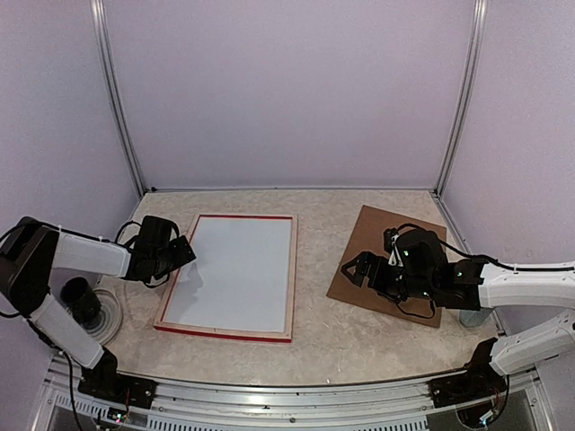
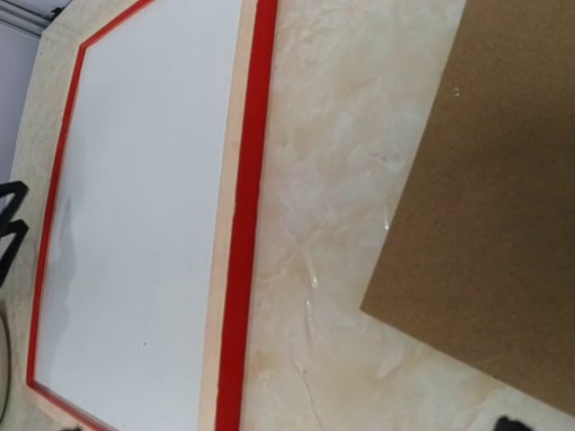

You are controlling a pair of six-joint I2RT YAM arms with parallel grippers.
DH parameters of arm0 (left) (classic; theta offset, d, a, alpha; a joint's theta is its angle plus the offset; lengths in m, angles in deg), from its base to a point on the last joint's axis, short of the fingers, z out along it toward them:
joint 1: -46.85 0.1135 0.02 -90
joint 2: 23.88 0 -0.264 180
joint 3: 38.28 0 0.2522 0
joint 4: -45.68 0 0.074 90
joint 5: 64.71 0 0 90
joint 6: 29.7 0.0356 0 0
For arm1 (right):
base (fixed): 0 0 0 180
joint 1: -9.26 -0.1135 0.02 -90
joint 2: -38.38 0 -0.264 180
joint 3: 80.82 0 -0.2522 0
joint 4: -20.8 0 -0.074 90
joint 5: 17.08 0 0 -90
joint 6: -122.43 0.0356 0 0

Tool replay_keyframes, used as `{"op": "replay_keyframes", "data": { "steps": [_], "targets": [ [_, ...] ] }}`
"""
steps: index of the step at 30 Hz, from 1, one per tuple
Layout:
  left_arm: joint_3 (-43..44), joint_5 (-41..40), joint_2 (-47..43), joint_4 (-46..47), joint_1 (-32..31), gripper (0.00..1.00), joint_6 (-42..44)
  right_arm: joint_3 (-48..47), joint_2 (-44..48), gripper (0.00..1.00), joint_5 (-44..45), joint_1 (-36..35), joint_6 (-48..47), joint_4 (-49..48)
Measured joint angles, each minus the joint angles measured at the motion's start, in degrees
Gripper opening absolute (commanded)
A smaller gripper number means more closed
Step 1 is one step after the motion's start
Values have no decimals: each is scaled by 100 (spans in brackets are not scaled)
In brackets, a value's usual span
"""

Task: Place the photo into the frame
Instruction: Move the photo frame to the frame body.

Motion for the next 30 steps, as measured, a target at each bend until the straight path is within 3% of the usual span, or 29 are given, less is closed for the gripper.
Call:
{"op": "replay_keyframes", "data": {
  "steps": [10,30],
  "targets": [
    [-247,393,308,424,35,65,-13,0,-39,99,-17,0,2,-4],
    [-157,566,608,678,-597,62,-216,2,245,99,442,140,2,533]
  ]
}}
